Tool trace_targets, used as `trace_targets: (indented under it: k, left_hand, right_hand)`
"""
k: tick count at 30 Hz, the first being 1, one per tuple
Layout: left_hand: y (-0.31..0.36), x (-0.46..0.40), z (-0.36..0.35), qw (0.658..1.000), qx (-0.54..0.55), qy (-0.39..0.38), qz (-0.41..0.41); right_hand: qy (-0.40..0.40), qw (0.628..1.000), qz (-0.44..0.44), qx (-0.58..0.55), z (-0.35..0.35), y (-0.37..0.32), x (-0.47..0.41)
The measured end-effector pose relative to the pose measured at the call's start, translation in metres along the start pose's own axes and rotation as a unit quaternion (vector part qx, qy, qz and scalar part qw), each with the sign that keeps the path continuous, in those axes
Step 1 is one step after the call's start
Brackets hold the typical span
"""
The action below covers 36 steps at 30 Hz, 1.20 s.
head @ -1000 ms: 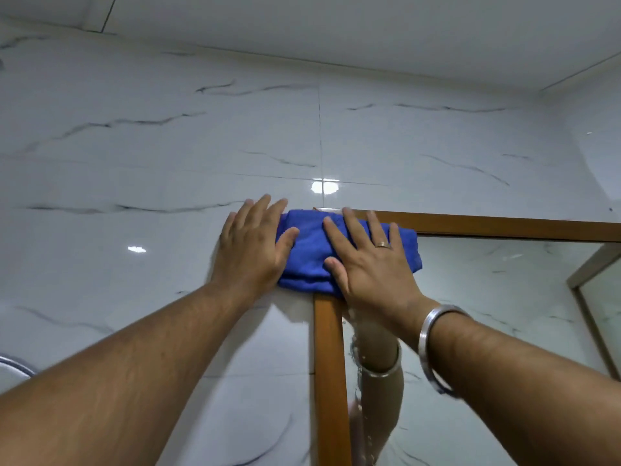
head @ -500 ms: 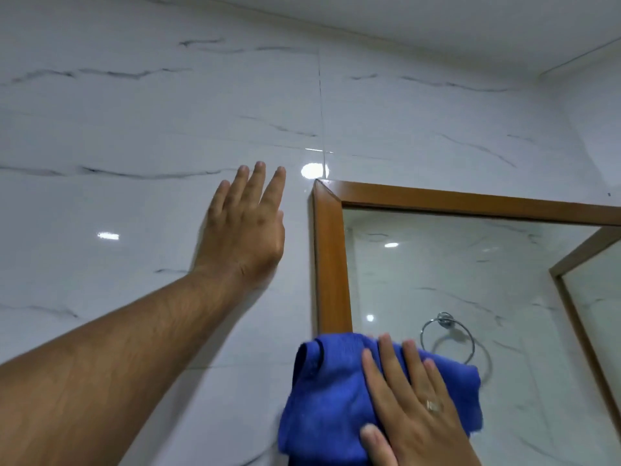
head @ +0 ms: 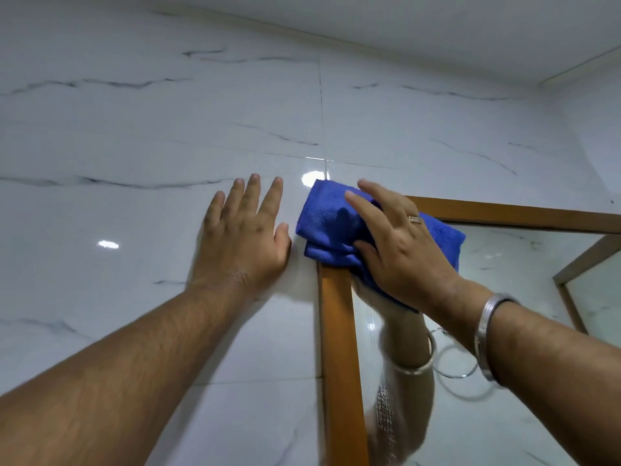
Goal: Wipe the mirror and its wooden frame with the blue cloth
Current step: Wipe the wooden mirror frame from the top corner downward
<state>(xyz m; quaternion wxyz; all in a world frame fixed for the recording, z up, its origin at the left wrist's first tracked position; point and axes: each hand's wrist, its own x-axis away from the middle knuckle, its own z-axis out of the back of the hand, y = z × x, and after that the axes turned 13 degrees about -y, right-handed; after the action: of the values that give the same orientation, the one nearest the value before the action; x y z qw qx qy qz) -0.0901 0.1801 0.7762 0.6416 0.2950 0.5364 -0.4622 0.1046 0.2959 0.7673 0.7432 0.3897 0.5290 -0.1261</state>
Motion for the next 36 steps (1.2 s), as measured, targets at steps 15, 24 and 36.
trace_targets:
  k: [15,24,36]
  left_hand:
    - [-0.002,0.003,-0.004,1.0,-0.012,-0.013,-0.023]
    - [-0.004,0.008,-0.004,0.997,-0.051,-0.038,-0.052]
    - [0.019,0.085,-0.025,0.993,-0.067,-0.085,-0.052]
  right_hand:
    - [-0.128,0.986,-0.107,0.014,-0.008,0.005,0.022]
    - [-0.178,0.98,-0.083,-0.04,-0.026,-0.066,0.143]
    - [-0.195,0.979,-0.056,0.038,0.002,-0.003,0.031]
